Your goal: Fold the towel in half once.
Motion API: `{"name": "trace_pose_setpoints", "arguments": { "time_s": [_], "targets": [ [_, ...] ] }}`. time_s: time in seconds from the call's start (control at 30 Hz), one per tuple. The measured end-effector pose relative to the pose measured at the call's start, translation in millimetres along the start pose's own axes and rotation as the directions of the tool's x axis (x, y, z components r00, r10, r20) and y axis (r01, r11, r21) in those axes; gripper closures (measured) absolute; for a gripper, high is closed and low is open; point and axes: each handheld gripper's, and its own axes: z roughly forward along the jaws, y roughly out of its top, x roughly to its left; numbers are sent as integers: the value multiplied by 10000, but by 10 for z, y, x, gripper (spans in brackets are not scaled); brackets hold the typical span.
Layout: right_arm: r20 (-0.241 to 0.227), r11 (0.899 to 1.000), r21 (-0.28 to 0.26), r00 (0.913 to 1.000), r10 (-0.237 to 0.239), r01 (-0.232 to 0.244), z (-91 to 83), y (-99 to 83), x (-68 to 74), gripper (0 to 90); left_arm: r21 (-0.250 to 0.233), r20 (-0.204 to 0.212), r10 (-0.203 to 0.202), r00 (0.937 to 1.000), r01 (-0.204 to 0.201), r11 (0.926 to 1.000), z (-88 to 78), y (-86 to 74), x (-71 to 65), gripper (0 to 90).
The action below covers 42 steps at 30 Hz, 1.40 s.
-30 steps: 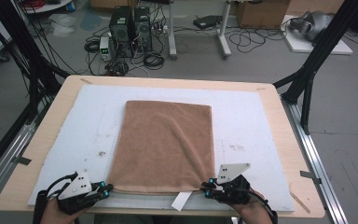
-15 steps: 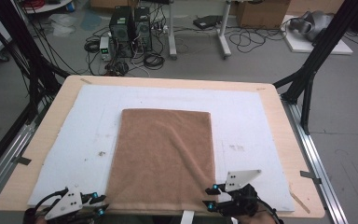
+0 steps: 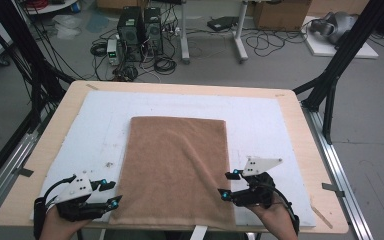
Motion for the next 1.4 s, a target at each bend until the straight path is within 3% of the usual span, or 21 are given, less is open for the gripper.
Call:
{"name": "trace_pose_setpoints", "arguments": {
  "time_s": [0.6, 0.9, 1.4],
  "targets": [
    [738, 9994, -354, 9973, 4, 23, 83, 348, -269, 221, -364, -42, -396, 9992, 394, 9986, 181, 308, 291, 374],
    [824, 9989, -392, 9964, -214, 247, 76, 461, -320, 217, -446, 3, -192, 9998, 192, 9988, 229, 448, 314, 374],
    [768, 9991, -288, 9967, -276, 299, 110, 510, -356, 216, -524, 7, -310, 9995, 310, 9981, 237, 463, 366, 373]
  ]
}}
